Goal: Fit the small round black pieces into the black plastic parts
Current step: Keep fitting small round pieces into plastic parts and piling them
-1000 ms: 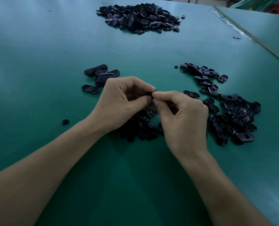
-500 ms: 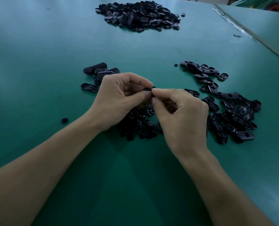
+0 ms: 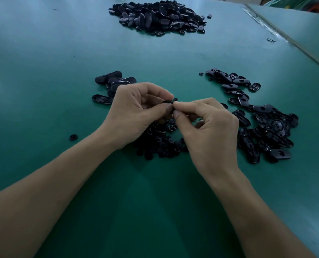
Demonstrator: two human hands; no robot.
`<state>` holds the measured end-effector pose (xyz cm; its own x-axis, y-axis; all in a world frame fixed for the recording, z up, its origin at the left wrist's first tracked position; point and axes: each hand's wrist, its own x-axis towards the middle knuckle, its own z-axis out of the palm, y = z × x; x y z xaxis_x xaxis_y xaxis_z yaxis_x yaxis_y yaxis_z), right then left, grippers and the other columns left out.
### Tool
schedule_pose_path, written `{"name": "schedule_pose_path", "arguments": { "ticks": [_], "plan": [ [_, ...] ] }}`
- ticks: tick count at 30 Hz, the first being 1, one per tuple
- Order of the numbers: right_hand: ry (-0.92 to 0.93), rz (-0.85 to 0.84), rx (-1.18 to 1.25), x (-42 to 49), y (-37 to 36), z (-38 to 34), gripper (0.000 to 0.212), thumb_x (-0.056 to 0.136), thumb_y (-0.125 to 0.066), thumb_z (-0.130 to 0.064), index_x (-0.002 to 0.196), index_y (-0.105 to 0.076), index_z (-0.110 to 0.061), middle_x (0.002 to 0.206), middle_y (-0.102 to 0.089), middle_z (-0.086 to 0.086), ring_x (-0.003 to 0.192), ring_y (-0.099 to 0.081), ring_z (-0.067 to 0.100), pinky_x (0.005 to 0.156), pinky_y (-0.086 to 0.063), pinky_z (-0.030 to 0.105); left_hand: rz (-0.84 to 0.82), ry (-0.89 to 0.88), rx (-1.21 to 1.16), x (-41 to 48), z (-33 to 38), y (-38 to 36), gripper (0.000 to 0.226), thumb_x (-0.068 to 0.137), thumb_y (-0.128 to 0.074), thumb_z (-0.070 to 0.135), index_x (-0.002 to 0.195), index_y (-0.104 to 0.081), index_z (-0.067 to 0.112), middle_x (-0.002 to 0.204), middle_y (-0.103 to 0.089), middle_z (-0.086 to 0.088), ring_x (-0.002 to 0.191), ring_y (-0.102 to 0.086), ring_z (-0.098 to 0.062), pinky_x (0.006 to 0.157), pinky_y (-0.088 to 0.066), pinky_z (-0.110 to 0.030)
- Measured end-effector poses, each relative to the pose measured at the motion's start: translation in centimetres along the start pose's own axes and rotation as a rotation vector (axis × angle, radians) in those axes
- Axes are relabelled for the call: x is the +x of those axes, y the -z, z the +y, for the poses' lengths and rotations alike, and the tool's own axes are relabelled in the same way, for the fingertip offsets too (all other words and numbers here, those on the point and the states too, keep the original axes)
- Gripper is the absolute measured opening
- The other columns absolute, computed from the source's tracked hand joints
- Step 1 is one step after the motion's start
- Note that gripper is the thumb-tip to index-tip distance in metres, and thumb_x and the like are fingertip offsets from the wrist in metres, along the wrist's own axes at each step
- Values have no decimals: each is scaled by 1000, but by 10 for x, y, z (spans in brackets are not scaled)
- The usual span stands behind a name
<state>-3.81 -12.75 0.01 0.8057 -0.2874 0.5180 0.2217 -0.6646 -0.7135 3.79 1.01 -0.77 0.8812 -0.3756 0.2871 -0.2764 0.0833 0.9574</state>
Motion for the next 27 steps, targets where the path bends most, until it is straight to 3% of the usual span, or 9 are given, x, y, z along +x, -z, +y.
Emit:
{"name": "schedule_pose_path", "arguments": {
  "ticks": [9,14,18,22,27],
  "plan": [
    [-34,-34,75,5,6,7,17,84,-78,-16,91,-75,-31,90,-63,-11,78,-62,3,68,-40,8,-53,21,-22,0,0,4,21,84,-72,-7,85,-70,14,68,-72,-1,61,-69,-11,60,-56,-20],
    [76,-27,-37,4,5,7,18,83,-79,-13,100,-78,-18,91,-62,-5,80,-58,2,72,-39,8,-50,23,-69,0,-1,4,18,84,-71,-8,88,-69,10,68,-74,-1,61,-70,-11,63,-58,-23],
    [178,41,-153,4,4,6,11,85,-77,-12,96,-79,-15,87,-62,1,81,-59,16,75,-44,19,-50,29,-115,0,0,3,16,84,-70,-9,90,-69,7,70,-75,-2,63,-72,-11,65,-58,-20],
    [79,25,-62,3,2,4,8,87,-73,-12,90,-76,-19,81,-66,-8,73,-58,2,70,-40,5,-30,27,-103,1,-1,2,18,82,-71,-8,92,-70,7,72,-75,-1,67,-73,-13,70,-59,-22],
    [-78,56,108,7,4,6,13,89,-70,-16,86,-69,-28,73,-68,-15,70,-65,4,67,-50,16,-27,56,-98,0,-1,3,25,83,-71,-11,96,-71,11,76,-75,-1,75,-75,-17,71,-59,-22]
  ]
}}
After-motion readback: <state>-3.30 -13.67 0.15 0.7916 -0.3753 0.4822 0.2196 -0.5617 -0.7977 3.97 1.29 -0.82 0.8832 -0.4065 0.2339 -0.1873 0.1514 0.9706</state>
